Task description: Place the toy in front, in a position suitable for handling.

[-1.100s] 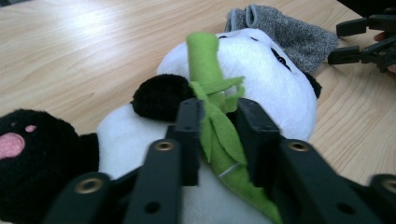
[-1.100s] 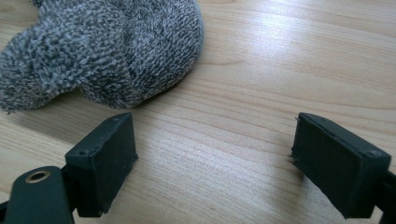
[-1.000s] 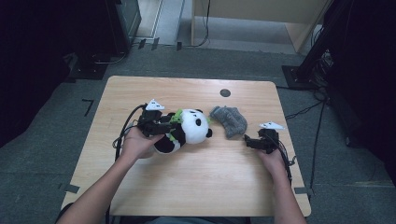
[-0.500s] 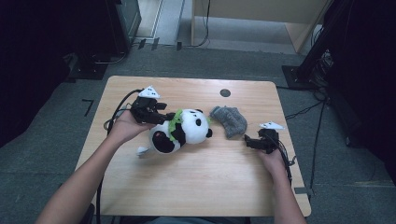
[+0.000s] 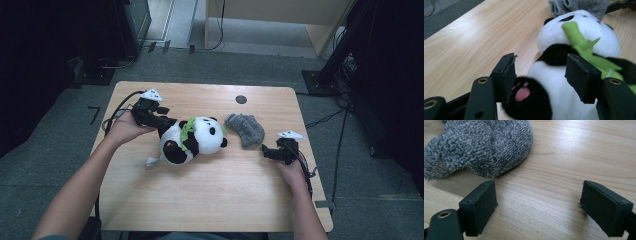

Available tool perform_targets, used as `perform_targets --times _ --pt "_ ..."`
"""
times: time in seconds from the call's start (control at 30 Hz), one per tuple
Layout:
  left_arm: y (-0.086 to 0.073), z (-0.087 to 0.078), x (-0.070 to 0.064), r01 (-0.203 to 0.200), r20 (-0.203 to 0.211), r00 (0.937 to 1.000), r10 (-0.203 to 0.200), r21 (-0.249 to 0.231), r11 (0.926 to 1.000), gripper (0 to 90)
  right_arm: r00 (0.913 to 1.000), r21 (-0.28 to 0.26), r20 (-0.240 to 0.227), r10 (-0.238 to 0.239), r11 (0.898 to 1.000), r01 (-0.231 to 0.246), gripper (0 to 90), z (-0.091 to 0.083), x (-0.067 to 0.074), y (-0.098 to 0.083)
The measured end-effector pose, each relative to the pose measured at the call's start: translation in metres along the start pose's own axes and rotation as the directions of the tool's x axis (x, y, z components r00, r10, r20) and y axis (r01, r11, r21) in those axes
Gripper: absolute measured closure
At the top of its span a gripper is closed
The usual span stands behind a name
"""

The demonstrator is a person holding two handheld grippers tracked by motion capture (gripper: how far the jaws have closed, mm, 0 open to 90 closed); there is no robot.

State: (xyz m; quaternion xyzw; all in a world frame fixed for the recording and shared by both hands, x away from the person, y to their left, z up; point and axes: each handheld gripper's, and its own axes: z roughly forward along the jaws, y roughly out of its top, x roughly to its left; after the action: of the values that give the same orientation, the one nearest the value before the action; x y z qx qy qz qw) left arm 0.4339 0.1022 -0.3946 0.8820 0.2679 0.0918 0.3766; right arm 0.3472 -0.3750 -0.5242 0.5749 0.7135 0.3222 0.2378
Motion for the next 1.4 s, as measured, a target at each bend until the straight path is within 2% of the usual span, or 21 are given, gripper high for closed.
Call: perform_targets --times 0.1,0.27,0.3,0.33,0.4,0.53,0.63,0.73,0.77,0.8,0.87,1.0,1.07,1.17,1.23,1.4 --pt "-0.009 -0.007 0.010 0.029 -0.013 0.9995 -0.029 -0.022 0.9993 40.1 1.0000 0.000 0.000 0.000 1.000 0.000 13.7 0.000 0.000 0.000" --pt "-0.024 0.002 0.016 0.034 -0.012 0.9994 -0.033 0.037 0.9988 40.3 1.0000 0.000 0.001 -0.001 1.000 0.001 13.7 0.000 0.000 0.000" --pt "-0.026 0.004 0.016 0.037 -0.011 0.9993 -0.037 0.038 0.9986 44.7 1.0000 0.000 0.000 0.000 1.000 0.000 13.7 0.000 0.000 0.000" --pt "-0.029 0.006 0.016 0.041 -0.007 0.9991 -0.041 0.033 0.9986 44.7 1.0000 0.000 0.000 0.000 1.000 0.000 13.7 0.000 0.000 0.000" --pt "-0.034 0.008 0.015 0.052 -0.028 0.9983 -0.051 0.021 0.9984 54.6 1.0000 0.000 0.000 -0.001 1.000 0.001 13.7 0.000 0.000 0.000" --pt "-0.044 0.006 0.009 0.094 -0.049 0.9943 -0.095 -0.022 0.9953 60.8 1.0000 0.000 0.000 -0.001 1.000 0.001 13.7 0.000 0.000 0.000" --pt "-0.050 0.002 0.003 0.115 -0.063 0.9912 -0.116 -0.029 0.9930 63.3 1.0000 0.000 0.001 -0.001 1.000 0.001 13.7 0.000 0.000 0.000" --pt "-0.057 -0.003 -0.005 0.166 -0.078 0.9825 -0.170 -0.044 0.9851 63.5 1.0000 0.000 0.002 0.000 1.000 0.000 13.8 0.000 0.000 0.000" --pt "-0.063 -0.007 -0.011 0.215 -0.083 0.9720 -0.220 -0.062 0.9746 63.3 1.0000 -0.001 0.002 0.000 1.000 0.000 13.8 0.000 0.000 0.000" --pt "-0.063 -0.007 -0.011 0.215 -0.083 0.9720 -0.220 -0.062 0.9746 62.9 1.0000 -0.001 0.002 0.000 1.000 0.000 13.8 0.000 0.000 0.000" --pt "-0.069 -0.011 -0.017 0.254 -0.087 0.9612 -0.261 -0.086 0.9633 62.3 1.0000 -0.001 0.002 0.001 1.000 -0.001 13.7 0.000 0.000 0.000" --pt "-0.080 -0.018 -0.033 0.266 -0.100 0.9548 -0.280 -0.135 0.9545 57.9 1.0000 -0.001 0.003 0.001 1.000 -0.001 13.7 0.000 0.000 0.000" --pt "-0.083 -0.022 -0.039 0.268 -0.085 0.9554 -0.283 -0.149 0.9517 55.3 1.0000 -0.001 0.003 0.001 1.000 -0.001 13.7 0.000 0.001 0.000" --pt "-0.085 -0.025 -0.049 0.247 -0.075 0.9629 -0.259 -0.139 0.9589 53.7 1.0000 -0.001 0.004 0.002 1.000 -0.002 13.7 0.000 0.001 0.000" --pt "-0.089 -0.025 -0.058 0.241 -0.053 0.9670 -0.249 -0.123 0.9627 53.1 1.0000 -0.001 0.004 0.002 1.000 -0.002 13.7 0.000 0.001 0.000" --pt "-0.094 -0.024 -0.071 0.237 -0.028 0.9702 -0.241 -0.105 0.9659 52.3 1.0000 -0.001 0.005 0.002 1.000 -0.002 13.7 0.000 0.001 0.000"
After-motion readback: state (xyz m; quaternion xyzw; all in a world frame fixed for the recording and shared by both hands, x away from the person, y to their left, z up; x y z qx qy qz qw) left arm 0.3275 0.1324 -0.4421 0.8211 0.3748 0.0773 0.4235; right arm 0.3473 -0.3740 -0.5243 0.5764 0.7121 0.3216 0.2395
